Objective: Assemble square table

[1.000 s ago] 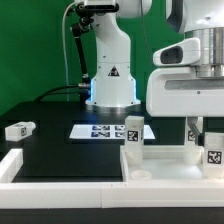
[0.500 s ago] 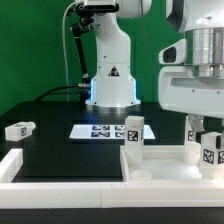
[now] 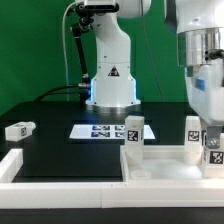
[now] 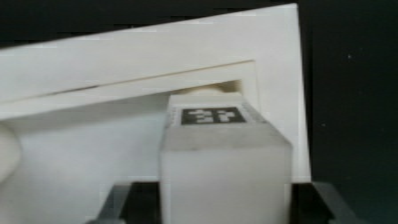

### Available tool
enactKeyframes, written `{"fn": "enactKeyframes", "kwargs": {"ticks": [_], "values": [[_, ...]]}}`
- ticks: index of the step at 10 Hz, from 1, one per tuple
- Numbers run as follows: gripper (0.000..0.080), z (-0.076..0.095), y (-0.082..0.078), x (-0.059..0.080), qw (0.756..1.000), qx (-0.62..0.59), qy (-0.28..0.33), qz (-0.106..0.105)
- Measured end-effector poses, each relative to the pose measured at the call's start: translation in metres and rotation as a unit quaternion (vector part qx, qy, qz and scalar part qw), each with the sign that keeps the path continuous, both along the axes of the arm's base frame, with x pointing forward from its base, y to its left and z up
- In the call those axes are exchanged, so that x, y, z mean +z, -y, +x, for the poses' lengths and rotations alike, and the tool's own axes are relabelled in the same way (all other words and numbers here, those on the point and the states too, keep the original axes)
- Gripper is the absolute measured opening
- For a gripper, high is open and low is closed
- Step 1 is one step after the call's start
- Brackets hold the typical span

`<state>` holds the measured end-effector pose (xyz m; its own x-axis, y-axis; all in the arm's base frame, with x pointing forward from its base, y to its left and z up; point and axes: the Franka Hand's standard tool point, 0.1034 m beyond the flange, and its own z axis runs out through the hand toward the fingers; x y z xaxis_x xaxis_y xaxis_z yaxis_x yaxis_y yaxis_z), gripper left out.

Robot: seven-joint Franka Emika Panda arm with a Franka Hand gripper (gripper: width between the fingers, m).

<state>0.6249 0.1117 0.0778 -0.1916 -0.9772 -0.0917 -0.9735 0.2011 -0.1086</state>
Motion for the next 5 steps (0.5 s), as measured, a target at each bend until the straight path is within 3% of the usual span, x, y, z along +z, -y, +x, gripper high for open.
{"fn": "enactKeyframes", "kwargs": {"ticks": [2,5], "values": [[0.0292,-0.0013,0.0025,0.0,0.993,-0.118,0.011,0.028],[0.0301,-0.0021,0.0046,0.0001,0.993,-0.118,0.018,0.024]]}}
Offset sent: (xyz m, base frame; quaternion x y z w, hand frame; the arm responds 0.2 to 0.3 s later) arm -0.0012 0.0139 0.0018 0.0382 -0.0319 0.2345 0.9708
